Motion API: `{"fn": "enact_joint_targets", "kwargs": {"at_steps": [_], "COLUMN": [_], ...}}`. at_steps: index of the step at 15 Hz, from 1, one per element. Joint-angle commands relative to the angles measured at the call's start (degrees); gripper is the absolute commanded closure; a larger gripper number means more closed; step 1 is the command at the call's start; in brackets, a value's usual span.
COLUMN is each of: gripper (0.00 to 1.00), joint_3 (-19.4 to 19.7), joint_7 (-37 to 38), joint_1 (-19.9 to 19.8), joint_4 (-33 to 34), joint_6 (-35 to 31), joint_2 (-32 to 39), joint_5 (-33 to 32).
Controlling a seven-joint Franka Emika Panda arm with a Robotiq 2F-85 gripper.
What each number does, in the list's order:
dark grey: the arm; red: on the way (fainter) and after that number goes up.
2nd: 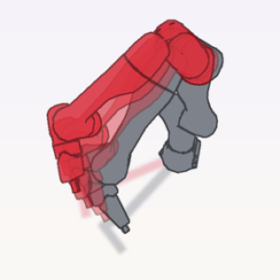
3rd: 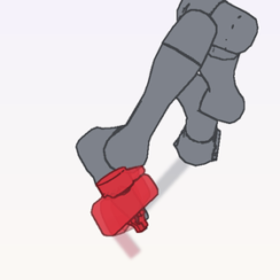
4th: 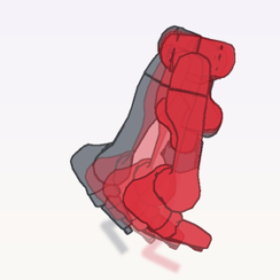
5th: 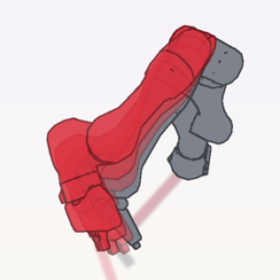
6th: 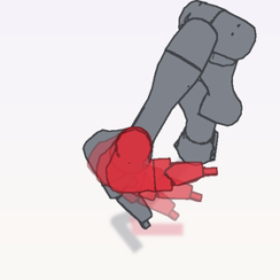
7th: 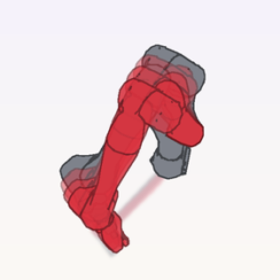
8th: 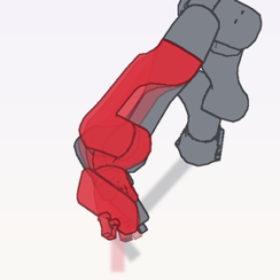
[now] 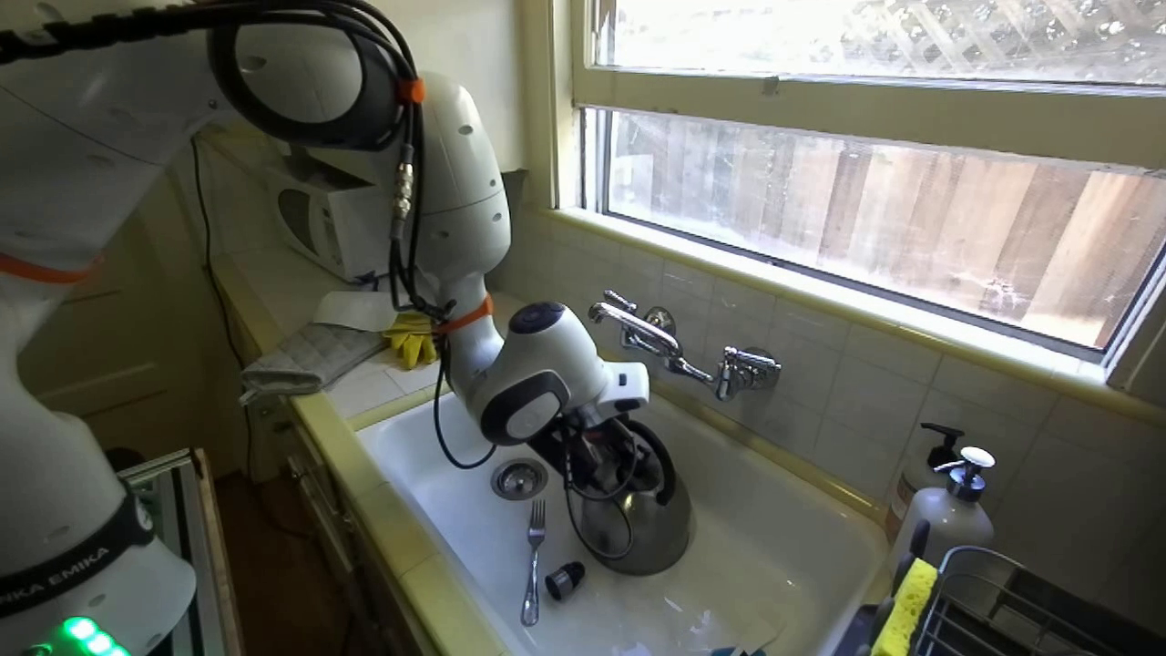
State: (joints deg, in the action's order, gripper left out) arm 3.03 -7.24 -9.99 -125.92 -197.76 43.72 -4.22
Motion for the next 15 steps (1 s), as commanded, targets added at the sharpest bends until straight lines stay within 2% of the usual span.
{"fn": "enact_joint_targets", "kwargs": {"at_steps": [1, 5, 8, 12, 15], "gripper": [0.95, 0.95, 0.95, 0.95, 0.95], "joint_3": [-5.7, -12.1, -17.9, -21.7, -20.4], "joint_7": [3.7, 6.1, 6.4, 6.2, 7.9], "joint_1": [-6.9, -14.4, -21.0, -24.9, -23.3], "joint_4": [0.8, 0.4, 0.6, 0.9, 1.3], "joint_6": [2.8, 5.7, 10.3, 14.7, 16.2], "joint_2": [0.7, 0.0, -0.3, -0.8, -1.3], "joint_5": [-1.8, -3.2, -3.6, 0.1, 3.8]}}
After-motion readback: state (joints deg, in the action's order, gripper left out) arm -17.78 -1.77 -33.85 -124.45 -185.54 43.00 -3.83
